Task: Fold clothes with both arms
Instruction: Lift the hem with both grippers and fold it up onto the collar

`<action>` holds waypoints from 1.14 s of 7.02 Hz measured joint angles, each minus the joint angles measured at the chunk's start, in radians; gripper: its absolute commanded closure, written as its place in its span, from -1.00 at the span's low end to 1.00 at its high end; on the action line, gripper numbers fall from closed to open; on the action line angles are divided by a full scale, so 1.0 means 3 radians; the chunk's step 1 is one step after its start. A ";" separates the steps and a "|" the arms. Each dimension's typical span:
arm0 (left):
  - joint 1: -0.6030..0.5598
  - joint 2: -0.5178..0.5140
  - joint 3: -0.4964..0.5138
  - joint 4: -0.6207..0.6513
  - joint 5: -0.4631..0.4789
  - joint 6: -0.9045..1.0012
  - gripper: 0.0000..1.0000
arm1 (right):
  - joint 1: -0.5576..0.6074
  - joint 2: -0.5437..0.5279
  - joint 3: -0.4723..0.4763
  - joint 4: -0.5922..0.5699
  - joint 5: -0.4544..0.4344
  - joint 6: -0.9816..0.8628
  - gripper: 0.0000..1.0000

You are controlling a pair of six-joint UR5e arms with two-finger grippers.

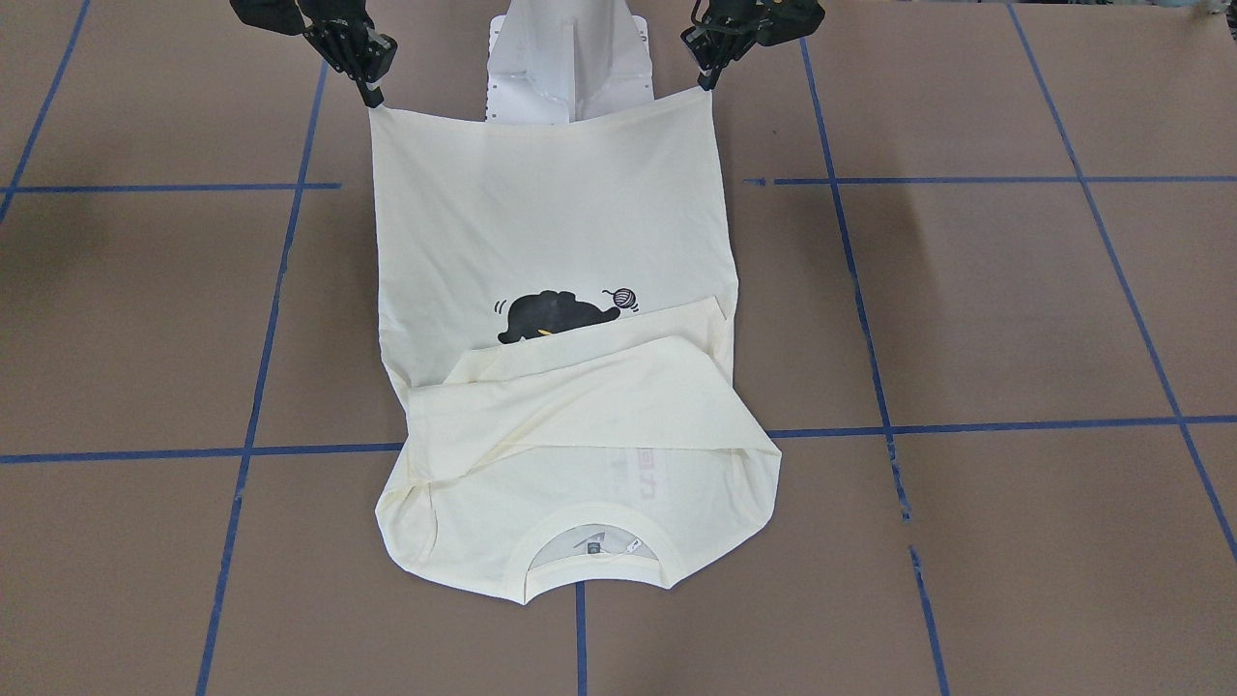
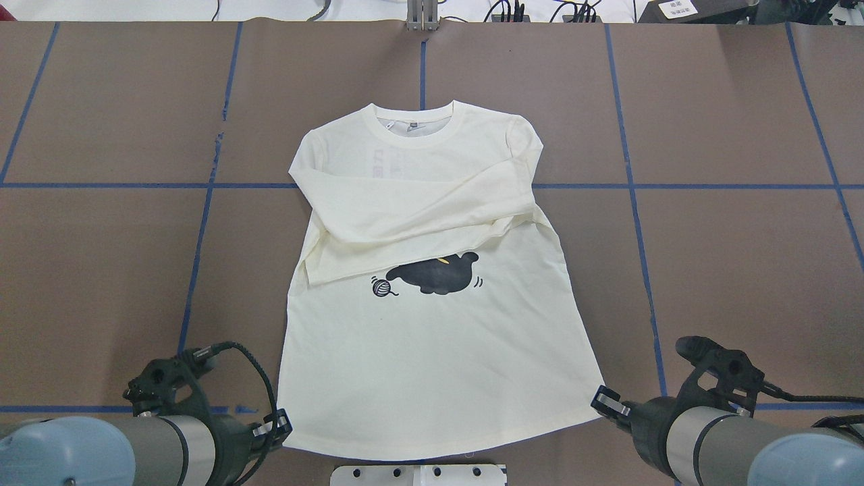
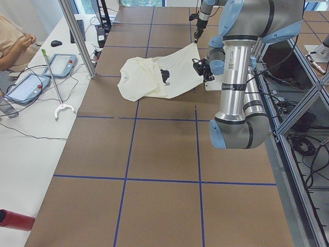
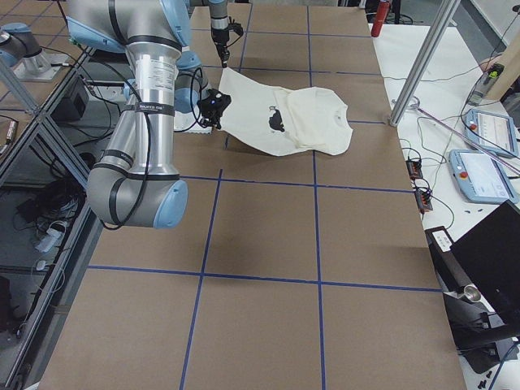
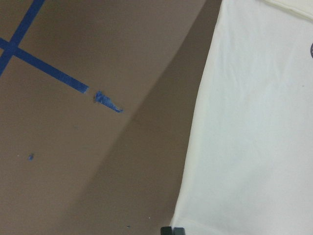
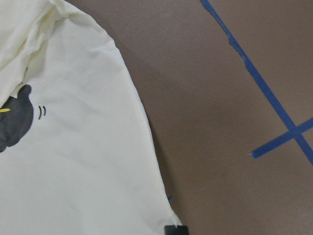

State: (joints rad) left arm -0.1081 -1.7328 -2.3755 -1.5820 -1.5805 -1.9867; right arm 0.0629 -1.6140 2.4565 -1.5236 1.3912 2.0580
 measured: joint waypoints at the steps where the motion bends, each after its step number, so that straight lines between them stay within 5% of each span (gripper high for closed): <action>1: -0.0243 -0.0091 0.0021 0.0001 -0.0013 0.0209 1.00 | 0.0220 0.0248 -0.0163 -0.0013 0.0022 -0.0217 1.00; 5: -0.1363 -0.0636 0.0874 -0.0072 -0.0064 0.1047 1.00 | 0.1723 0.1338 -0.1426 -0.0023 0.0984 -0.1531 1.00; 8: -0.1827 -0.0934 0.1944 -0.0841 -0.0063 0.1346 1.00 | 0.2225 0.2045 -0.2509 0.0003 0.1113 -0.1991 1.00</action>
State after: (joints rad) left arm -0.6563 -2.0131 -1.7921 -1.8344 -1.5994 -1.5829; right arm 0.7305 -1.0004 1.7039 -1.5228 1.7249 1.4608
